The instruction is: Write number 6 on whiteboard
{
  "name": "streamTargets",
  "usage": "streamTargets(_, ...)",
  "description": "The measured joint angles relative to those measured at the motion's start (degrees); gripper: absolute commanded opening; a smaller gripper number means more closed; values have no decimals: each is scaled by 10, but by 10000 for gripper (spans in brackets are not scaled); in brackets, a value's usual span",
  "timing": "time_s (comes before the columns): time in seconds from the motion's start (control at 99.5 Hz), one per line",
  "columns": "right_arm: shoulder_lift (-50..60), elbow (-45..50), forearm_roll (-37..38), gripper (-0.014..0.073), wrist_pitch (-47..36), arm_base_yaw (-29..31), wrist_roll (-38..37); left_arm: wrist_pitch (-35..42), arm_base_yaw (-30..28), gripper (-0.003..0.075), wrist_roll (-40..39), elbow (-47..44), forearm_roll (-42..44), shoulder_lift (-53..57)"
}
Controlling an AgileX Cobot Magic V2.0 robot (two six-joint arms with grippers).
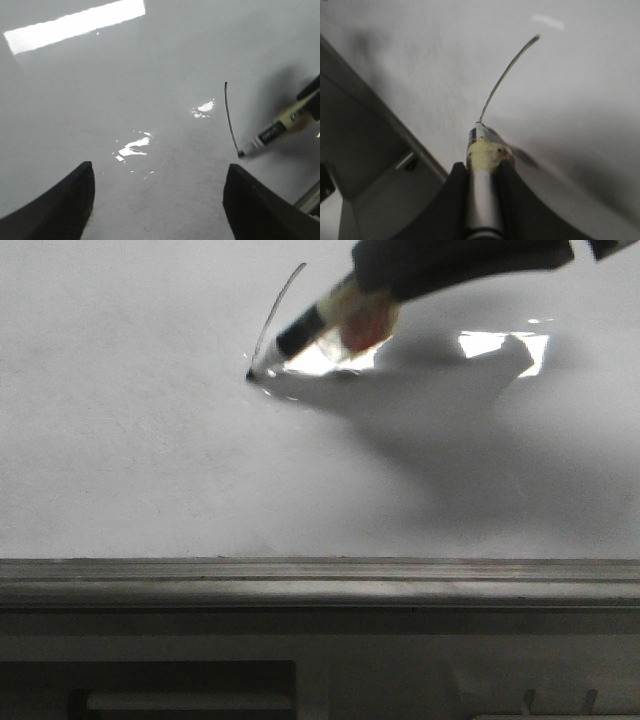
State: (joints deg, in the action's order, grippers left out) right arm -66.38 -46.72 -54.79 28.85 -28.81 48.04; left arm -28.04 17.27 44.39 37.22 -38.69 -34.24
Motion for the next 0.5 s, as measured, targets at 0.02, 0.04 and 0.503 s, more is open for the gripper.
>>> streamTargets(0.02, -4, 0, 4, -49, 7, 0, 0, 0, 0, 489, 0, 0, 0, 0)
streamTargets(0.04, -5, 0, 10, -49, 16, 0, -4, 0, 0, 490, 0, 0, 0, 0)
streamTargets(0.503, 72, 5, 172, -49, 16, 23, -152, 0, 0, 490, 0, 0, -4, 0)
